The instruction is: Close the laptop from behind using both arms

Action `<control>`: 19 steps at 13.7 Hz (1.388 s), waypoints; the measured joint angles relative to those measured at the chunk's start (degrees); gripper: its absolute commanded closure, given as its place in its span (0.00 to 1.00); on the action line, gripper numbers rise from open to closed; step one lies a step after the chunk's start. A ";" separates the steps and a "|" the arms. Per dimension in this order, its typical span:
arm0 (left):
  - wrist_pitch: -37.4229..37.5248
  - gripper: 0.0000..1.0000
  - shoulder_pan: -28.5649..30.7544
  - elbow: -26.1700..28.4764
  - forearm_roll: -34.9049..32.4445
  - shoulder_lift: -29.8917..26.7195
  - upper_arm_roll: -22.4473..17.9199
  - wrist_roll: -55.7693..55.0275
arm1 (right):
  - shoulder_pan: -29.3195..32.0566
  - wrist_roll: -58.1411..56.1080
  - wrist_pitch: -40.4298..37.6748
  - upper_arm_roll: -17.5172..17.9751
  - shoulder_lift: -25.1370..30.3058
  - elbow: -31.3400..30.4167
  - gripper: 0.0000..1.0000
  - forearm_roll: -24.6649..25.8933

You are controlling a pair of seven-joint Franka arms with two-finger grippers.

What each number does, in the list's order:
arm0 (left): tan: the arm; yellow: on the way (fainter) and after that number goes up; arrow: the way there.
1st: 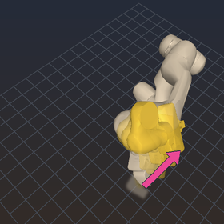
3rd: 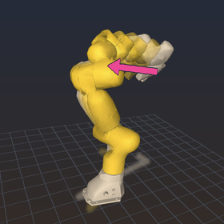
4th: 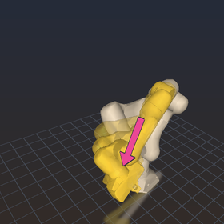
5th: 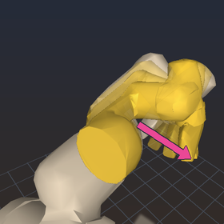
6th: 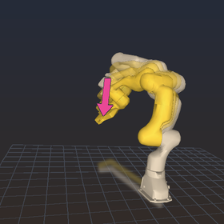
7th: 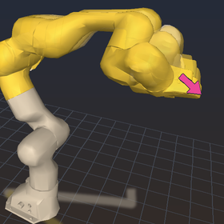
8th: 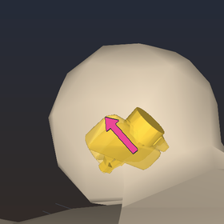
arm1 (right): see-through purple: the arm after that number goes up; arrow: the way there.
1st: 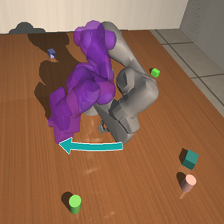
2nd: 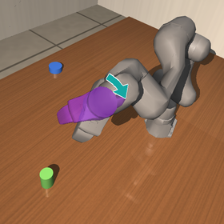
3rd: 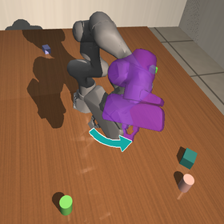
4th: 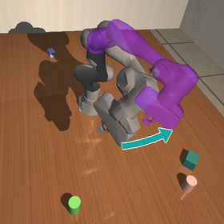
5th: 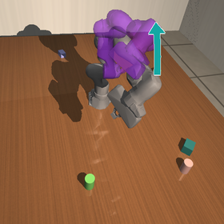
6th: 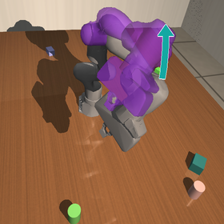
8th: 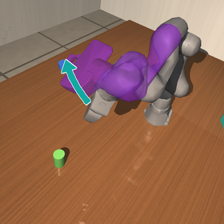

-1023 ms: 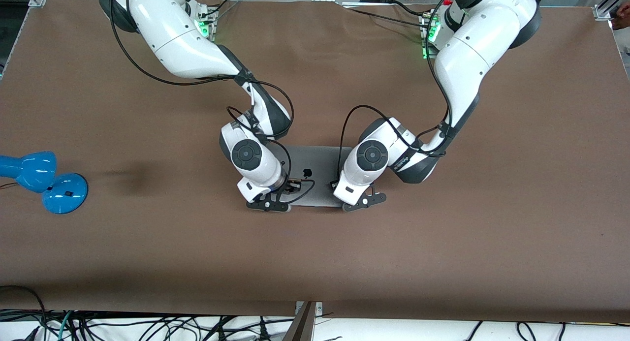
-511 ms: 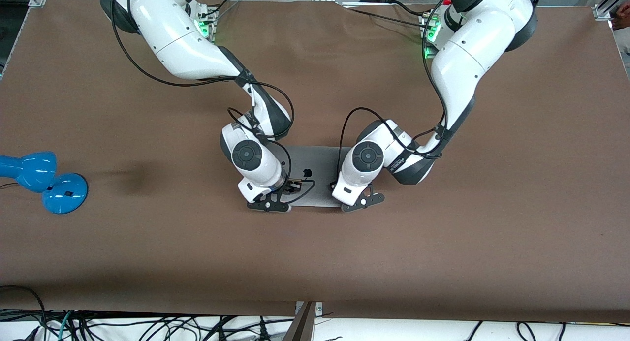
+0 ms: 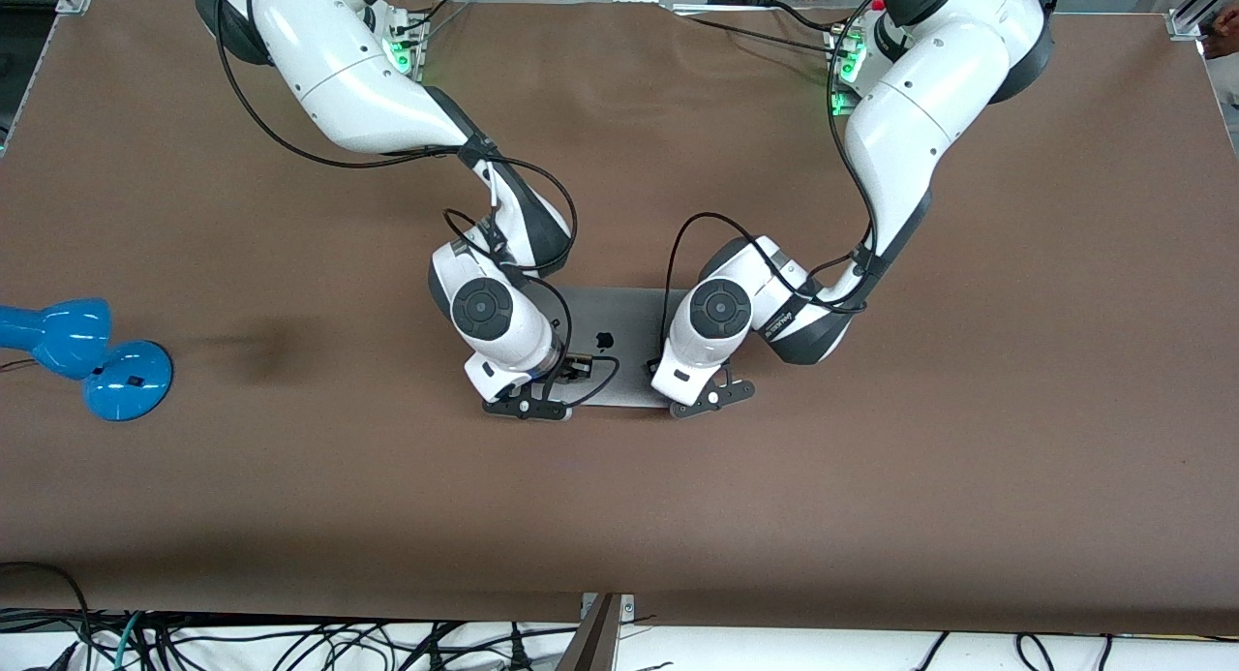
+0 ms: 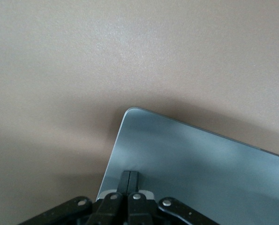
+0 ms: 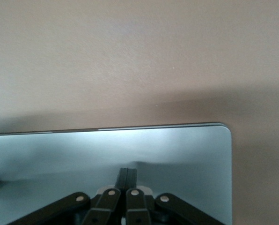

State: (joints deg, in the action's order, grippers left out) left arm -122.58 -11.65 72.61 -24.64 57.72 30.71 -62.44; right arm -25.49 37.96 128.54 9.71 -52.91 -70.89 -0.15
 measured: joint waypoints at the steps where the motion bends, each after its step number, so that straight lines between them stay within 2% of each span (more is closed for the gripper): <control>1: 0.00 0.99 0.00 -0.41 -0.07 0.00 0.00 0.00 | 0.01 0.00 -0.79 0.00 0.31 0.44 0.95 -0.43; 2: 0.56 0.80 0.04 -1.01 -0.16 -0.05 -0.02 0.00 | 0.09 0.01 -2.38 -0.02 0.80 0.88 0.88 -0.68; 3: 2.69 0.65 0.18 -1.83 -0.16 -0.29 -0.01 0.00 | 0.24 0.01 -4.81 -0.03 1.63 1.38 0.75 -0.75; 4: 5.65 0.50 0.45 -2.60 -0.16 -0.93 0.01 0.14 | 0.50 0.04 -7.96 -0.06 2.72 2.13 0.51 -0.78; 5: 8.36 0.43 0.83 -3.19 -0.16 -1.92 0.13 0.60 | 0.91 0.05 -11.47 -0.11 3.93 3.11 0.27 -0.82; 6: 10.97 0.17 1.35 -3.55 -0.16 -3.28 0.45 1.46 | 1.40 0.05 -15.13 -0.13 5.11 4.38 0.04 -0.82; 7: 13.47 0.00 2.04 -3.68 -0.16 -4.84 1.10 2.49 | 1.86 0.03 -18.28 -0.17 6.27 5.66 0.00 -0.82; 11: 21.54 0.00 3.37 -3.23 0.52 -11.02 2.42 5.44 | 4.68 -1.28 -25.88 -0.28 11.74 7.92 0.00 -0.79; 17: 22.47 0.00 6.39 3.97 5.21 -20.73 2.15 13.53 | 12.62 -8.94 -35.60 -0.63 19.26 8.28 0.00 -0.76; 19: 22.52 0.00 6.90 7.06 7.99 -24.47 -0.27 17.29 | 15.71 -11.26 -37.99 -0.76 21.15 8.82 0.00 -0.76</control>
State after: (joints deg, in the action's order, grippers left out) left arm -100.07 -4.74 79.66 -16.65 33.25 30.43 -45.15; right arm -9.78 26.70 90.55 8.95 -31.76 -62.06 -0.91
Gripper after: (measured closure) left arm 0.000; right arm 0.000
